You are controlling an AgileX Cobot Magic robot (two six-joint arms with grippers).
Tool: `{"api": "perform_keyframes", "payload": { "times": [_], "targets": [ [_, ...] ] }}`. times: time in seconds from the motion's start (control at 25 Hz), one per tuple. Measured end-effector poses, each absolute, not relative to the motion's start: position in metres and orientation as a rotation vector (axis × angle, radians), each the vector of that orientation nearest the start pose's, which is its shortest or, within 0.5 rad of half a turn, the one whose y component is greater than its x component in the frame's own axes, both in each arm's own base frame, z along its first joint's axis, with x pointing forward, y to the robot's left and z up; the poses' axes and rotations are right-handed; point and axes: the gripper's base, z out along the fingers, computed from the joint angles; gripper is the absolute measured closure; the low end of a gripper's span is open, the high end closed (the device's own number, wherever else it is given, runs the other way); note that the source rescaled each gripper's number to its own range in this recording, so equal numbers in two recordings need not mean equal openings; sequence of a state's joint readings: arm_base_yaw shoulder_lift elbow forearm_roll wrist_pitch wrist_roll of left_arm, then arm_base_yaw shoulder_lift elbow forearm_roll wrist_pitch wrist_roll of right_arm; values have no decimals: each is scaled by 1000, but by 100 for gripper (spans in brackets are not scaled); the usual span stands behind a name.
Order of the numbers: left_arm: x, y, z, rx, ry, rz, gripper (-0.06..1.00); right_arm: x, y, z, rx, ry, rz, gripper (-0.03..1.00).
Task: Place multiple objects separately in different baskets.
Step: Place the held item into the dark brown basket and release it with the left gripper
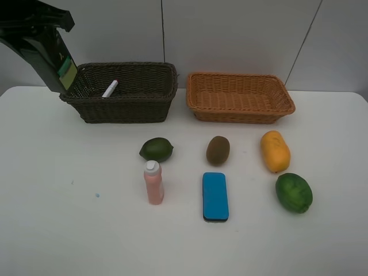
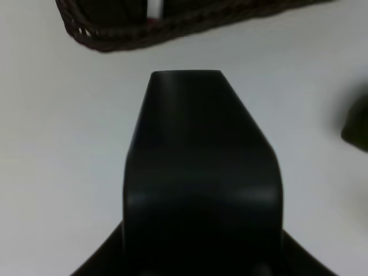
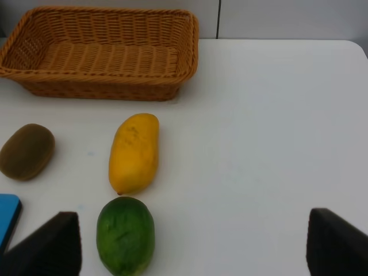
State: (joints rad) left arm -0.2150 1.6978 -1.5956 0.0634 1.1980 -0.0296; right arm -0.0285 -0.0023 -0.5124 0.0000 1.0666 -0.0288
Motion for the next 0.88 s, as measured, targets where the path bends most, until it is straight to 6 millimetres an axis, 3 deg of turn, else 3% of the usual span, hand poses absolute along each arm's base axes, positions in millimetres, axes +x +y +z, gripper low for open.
{"api": "perform_keyframes", "payload": {
  "times": [0.48, 0.68, 0.88],
  "targets": [
    [460, -93, 266, 268, 2762, 22, 61, -7, 0, 280, 0, 2036, -36, -3],
    [486, -100, 234, 269, 2777, -8, 61, -7, 0, 280, 0, 2036, -36, -3],
    [496, -105, 207, 282, 2804, -50, 61, -7, 0, 280, 0, 2036, -36, -3]
  ]
}}
